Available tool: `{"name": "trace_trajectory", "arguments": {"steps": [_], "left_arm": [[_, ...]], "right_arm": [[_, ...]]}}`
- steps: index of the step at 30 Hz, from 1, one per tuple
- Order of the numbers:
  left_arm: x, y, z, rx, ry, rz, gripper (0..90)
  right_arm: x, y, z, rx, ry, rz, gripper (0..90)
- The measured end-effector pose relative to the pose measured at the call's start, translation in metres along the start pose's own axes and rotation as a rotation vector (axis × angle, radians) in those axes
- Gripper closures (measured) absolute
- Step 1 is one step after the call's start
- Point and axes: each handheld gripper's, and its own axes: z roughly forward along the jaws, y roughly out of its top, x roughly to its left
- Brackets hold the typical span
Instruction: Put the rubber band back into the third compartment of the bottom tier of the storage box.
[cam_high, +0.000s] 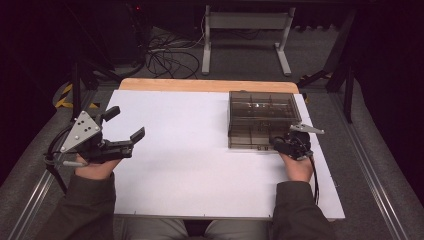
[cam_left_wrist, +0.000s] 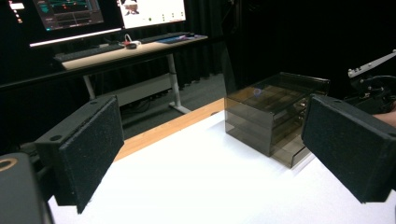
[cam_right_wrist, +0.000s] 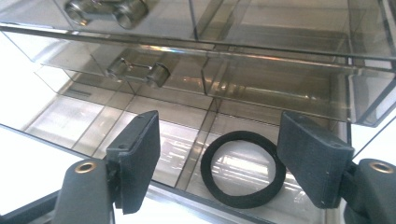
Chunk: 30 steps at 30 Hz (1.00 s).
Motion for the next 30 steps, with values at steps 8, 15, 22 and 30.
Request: {"name": "trace_trajectory", "arguments": {"steps": [8,15,22,30], "left_arm": [[0.000,0.000,-0.001,-0.002,0.001,0.003,6.4],[0.000,0.001,-0.002,-0.007,0.003,0.001,6.5],[0.000,0.002,-0.002,-0.008,0.002,0.004,6.4],[0.000,0.002,-0.002,-0.010,0.002,0.004,6.5]], "right_arm": [[0.003,0.003,-0.008,-0.044,0.028,0.002,24.9],[0.007,0.007,-0.013,-0.067,0.046,-0.012,23.0],[0.016,0.014,-0.022,-0.122,0.081,-0.041,21.8],[0.025,0.020,-0.032,-0.189,0.137,-0.072,16.1]]}}
